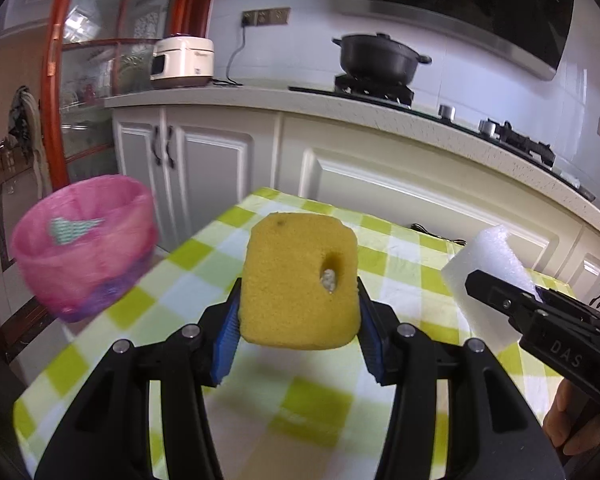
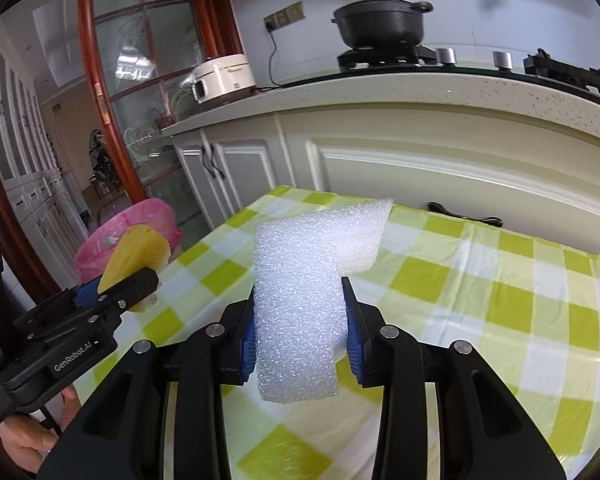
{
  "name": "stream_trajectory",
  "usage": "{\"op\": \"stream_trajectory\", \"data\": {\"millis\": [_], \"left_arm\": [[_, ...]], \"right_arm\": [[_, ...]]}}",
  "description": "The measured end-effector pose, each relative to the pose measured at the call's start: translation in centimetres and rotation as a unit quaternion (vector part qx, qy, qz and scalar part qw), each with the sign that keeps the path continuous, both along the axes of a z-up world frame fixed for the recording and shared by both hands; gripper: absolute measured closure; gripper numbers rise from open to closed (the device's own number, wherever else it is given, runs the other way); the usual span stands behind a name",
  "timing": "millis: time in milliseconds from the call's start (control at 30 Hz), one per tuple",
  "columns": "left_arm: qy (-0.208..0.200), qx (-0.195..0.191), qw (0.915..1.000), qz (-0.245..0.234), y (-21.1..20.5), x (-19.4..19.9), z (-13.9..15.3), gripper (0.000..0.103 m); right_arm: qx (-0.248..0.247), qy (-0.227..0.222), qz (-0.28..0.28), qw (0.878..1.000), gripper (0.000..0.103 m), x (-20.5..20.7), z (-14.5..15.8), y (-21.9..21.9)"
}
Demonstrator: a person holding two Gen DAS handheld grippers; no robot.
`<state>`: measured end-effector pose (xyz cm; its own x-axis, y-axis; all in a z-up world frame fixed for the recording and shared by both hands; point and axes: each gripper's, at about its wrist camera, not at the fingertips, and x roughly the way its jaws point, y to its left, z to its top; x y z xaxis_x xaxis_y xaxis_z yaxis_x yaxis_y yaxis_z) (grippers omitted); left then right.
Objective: Collect trash
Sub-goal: 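Carry the foam block and small sponge to the pink bin and release both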
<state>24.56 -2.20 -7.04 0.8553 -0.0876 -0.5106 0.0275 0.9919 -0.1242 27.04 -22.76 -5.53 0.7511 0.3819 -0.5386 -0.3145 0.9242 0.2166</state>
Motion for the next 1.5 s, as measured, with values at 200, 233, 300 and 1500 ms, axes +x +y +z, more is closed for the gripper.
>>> {"op": "stream_trajectory", "data": {"millis": [200, 233, 300, 1500], "left_arm": [[-0.017, 0.002, 0.9998, 0.012, 3.9, -4.2, 0.7, 0.053], [-0.02, -0.001, 0.9997, 0.015, 4.7, -5.1, 0.8, 0.053], [-0.028, -0.004, 0.9993, 0.023, 6.3, -6.6, 1.3, 0.053], [-0.063, -0.003, 0.9865, 0.151, 23.2, -4.0, 5.8, 0.052]], "right_arm": [[-0.005, -0.022, 0.028, 0.999, 0.068, -3.7, 1.4, 4.4], [-0.007, -0.028, 0.032, 0.999, 0.068, -4.3, 1.8, 5.2], [-0.007, -0.037, 0.04, 0.998, 0.068, -5.2, 2.6, 6.6], [0.013, -0.063, 0.256, 0.964, 0.068, 4.0, 6.0, 25.6]]}}
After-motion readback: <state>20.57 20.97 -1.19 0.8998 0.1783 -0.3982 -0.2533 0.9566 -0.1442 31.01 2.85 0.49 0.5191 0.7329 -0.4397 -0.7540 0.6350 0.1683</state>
